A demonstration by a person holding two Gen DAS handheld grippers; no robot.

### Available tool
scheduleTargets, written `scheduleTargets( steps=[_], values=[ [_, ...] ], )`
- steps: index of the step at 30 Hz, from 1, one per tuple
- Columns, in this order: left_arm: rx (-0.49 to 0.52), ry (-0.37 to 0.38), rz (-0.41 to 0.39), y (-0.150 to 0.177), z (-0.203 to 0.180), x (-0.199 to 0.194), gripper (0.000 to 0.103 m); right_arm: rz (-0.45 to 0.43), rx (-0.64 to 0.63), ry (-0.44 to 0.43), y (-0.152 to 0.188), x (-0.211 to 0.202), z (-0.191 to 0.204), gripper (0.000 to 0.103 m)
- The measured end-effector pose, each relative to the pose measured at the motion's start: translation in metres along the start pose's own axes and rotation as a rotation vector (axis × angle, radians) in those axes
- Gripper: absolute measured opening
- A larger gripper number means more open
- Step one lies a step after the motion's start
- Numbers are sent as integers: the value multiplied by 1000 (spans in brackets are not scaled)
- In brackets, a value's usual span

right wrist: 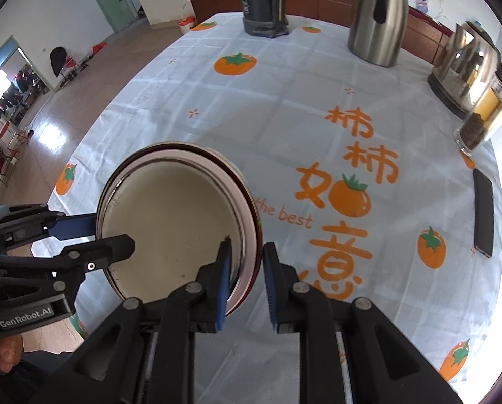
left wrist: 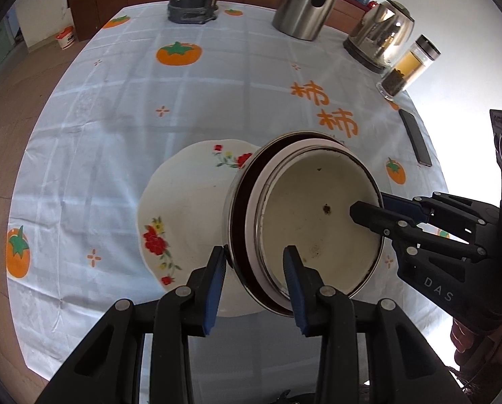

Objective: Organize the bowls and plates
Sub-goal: 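Lift the bowl stack with both tools and carry it over the red-flower plates, then lower the bowl stack onto the red-flower plate stack with both tools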

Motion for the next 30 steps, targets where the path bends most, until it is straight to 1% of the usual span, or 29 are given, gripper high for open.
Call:
scheduleTargets(
  steps=[11, 30],
  values=[
    [-47, -10, 11, 5, 28, 1, 38, 40, -36, -9, -7, 21, 25, 19],
    [-68, 4, 23, 9, 43, 4, 38, 56, -49, 2, -11, 27, 37, 19]
  ],
)
Point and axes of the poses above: each gripper's, at about its wrist camera, not at the fingertips, and x roughly the way its jaws point, z to its left, y to its underside, the point moved 1 cm from there along x, roughly the way its jaws point, and after that the axes turned 10 degrees about x, right-handed, at the moved point
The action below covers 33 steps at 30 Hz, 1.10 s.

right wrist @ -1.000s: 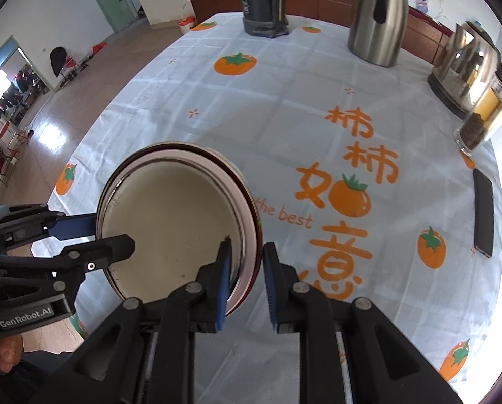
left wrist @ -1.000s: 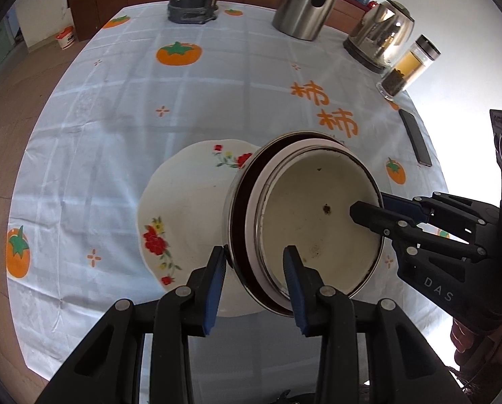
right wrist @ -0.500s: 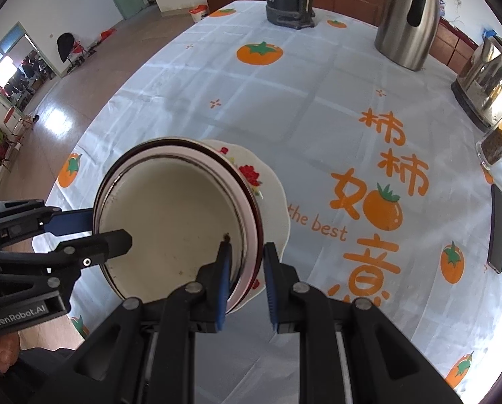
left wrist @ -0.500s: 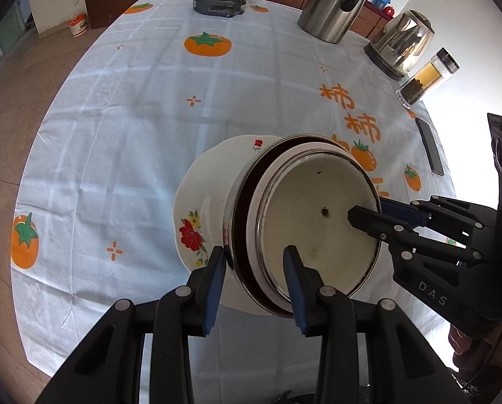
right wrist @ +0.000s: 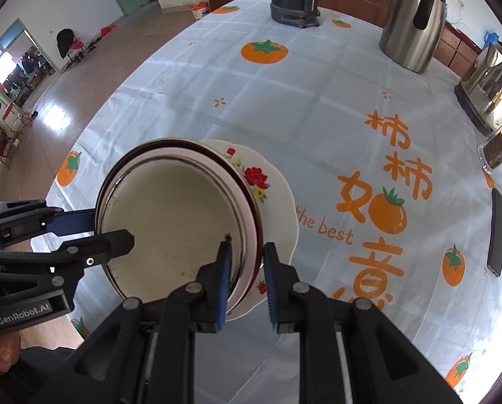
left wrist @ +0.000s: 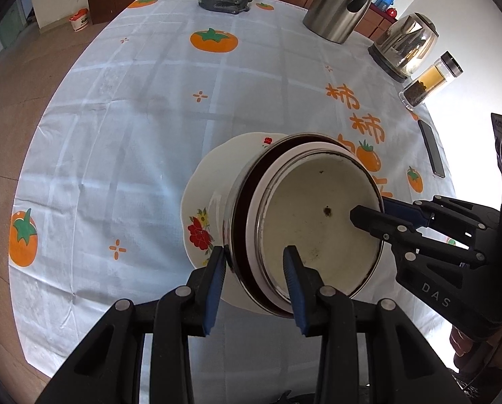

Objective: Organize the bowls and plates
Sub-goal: 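Lower the bowl stack onto the red-flower plate stack with both tools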

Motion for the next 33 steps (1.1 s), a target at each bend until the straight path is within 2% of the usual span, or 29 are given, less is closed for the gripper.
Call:
scheduleTargets(
  steps=[33],
  values=[
    [-14, 24, 17, -1, 5, 6, 38, 17, -6, 9, -3, 7, -3, 19]
  ],
)
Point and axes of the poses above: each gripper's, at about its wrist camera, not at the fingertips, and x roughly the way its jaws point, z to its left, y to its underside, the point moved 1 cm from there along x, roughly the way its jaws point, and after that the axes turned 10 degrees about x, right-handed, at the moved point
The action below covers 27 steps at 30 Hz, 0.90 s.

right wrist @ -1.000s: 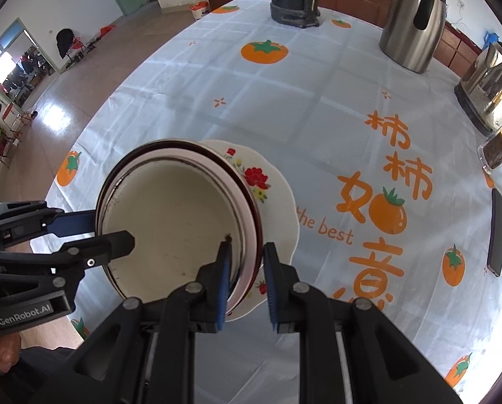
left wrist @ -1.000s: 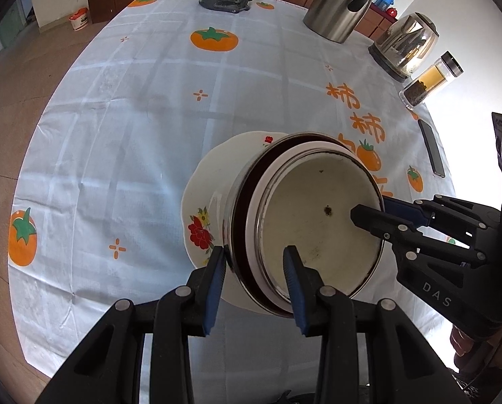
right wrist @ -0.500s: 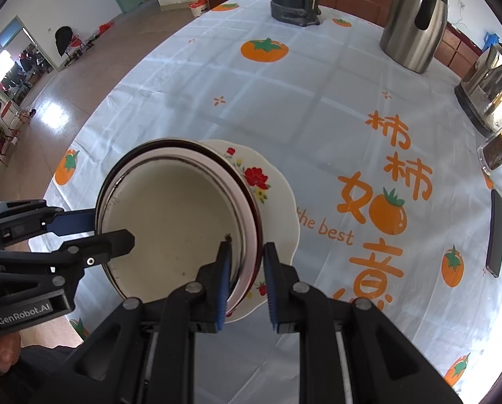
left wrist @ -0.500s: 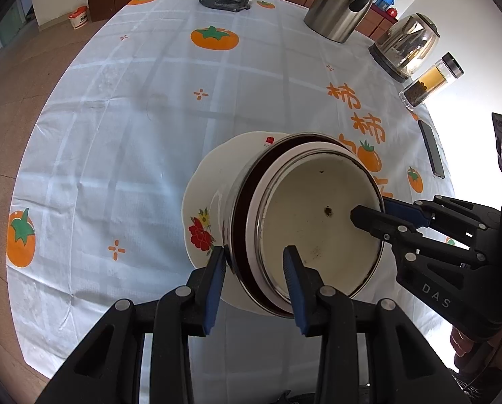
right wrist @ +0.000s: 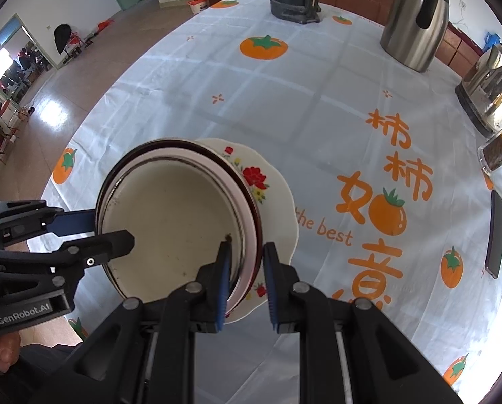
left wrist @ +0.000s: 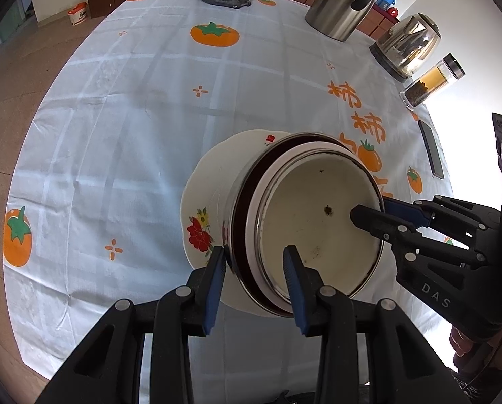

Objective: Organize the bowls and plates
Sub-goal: 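Lower the bowl stack onto the red-flower plate stack with both tools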

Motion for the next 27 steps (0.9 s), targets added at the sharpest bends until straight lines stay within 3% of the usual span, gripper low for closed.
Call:
scheduleTargets(
  steps=[27],
  values=[
    [-35, 32, 22, 0, 11, 11, 38, 24, 9, 3, -1, 11, 2, 19]
  ],
)
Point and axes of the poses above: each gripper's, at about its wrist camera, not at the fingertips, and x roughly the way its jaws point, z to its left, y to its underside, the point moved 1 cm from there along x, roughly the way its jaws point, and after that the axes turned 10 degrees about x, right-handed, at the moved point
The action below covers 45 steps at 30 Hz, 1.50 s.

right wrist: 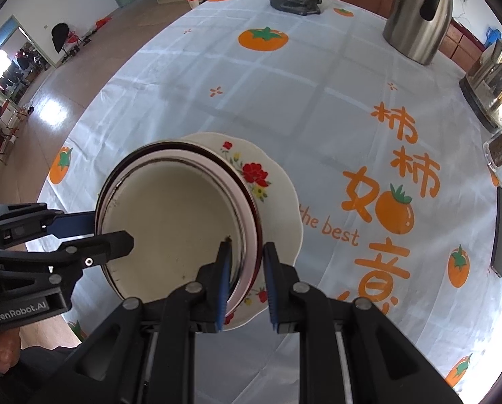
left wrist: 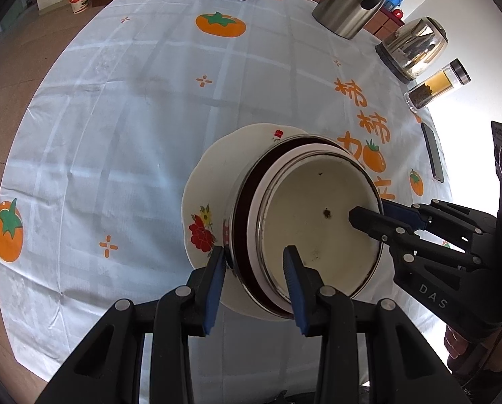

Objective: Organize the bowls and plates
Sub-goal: 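Lower the bowl stack onto the red-flower plate stack with both tools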

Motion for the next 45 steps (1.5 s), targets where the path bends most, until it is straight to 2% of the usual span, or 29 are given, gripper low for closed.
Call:
scheduleTargets(
  steps=[17, 27, 45],
  values=[
    [-1, -8, 0, -1, 2, 5, 38, -14, 12, -7, -1, 1, -1, 19],
    [61, -44, -42, 2, -6, 6, 38, -68, -12, 23, 3, 0, 1, 20],
    [46, -17, -84, 7, -2, 5, 38, -127, -3, 1, 11, -1, -2, 21]
  ],
)
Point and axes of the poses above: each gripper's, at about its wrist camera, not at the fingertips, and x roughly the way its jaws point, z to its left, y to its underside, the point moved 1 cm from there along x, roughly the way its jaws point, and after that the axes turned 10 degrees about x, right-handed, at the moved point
